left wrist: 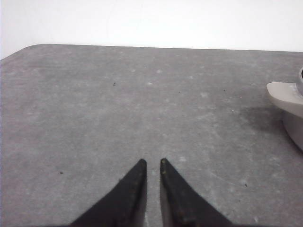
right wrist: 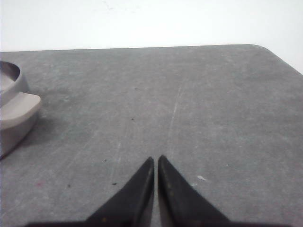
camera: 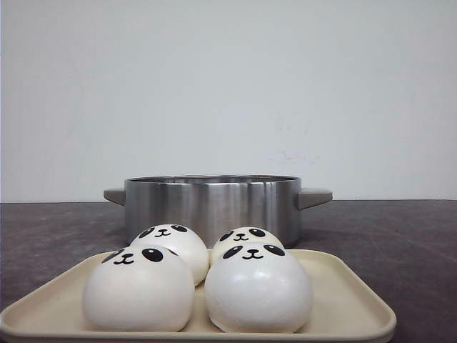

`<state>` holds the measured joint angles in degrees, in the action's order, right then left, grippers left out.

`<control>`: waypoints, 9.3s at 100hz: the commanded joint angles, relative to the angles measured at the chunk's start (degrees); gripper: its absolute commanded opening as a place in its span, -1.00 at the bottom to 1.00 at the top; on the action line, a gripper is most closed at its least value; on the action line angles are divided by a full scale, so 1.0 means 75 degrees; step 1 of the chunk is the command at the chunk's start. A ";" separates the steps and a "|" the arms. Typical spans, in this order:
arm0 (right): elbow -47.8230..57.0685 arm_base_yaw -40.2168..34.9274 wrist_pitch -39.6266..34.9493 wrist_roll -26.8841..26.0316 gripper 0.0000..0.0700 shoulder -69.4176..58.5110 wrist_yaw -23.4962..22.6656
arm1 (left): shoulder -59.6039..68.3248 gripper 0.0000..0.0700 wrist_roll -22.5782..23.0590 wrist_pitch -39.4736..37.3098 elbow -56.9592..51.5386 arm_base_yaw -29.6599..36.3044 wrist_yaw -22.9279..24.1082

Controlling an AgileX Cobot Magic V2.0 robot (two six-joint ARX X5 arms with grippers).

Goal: Steam buns

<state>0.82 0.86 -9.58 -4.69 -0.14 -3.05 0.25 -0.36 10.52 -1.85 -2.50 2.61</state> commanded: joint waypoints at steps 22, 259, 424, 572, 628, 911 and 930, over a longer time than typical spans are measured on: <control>-0.0017 0.0006 0.0073 0.0055 -0.98 -0.0009 0.0003 | -0.0009 -0.97 0.0058 0.0029 0.0140 -0.0015 -0.0029; 0.6152 -0.1300 -0.1553 -0.1979 0.80 -0.4954 -0.3520 | 0.4520 1.00 -0.1708 0.2419 -0.6292 0.0516 -0.3346; 0.8323 -0.6035 -0.3013 -0.3669 -0.02 -1.3473 -0.0393 | 0.4756 1.00 -0.1588 0.2888 -0.6292 0.2678 -0.3144; 1.2292 -0.4718 -0.2398 -0.0839 -0.99 -1.4839 0.1352 | 0.4756 1.00 -0.1585 0.3165 -0.6292 0.3185 -0.2465; 1.2292 -0.4639 -0.2323 -0.0740 -0.23 -1.5798 0.1364 | 0.4756 1.00 -0.1582 0.3520 -0.6292 0.3188 -0.2465; 1.3391 -0.8798 -0.5951 -0.1781 -0.98 -0.8466 0.4669 | 1.1249 -0.99 -0.3649 0.1821 -0.6816 0.5887 -0.1236; 1.3391 -0.8801 -0.5992 -0.1772 -0.98 -0.8466 0.4669 | 1.0098 -0.99 -0.3430 0.2087 -0.7609 0.5960 -0.1233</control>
<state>100.14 -64.45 -54.74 -17.43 -63.13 31.73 77.34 -27.46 26.35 -56.80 41.43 -6.35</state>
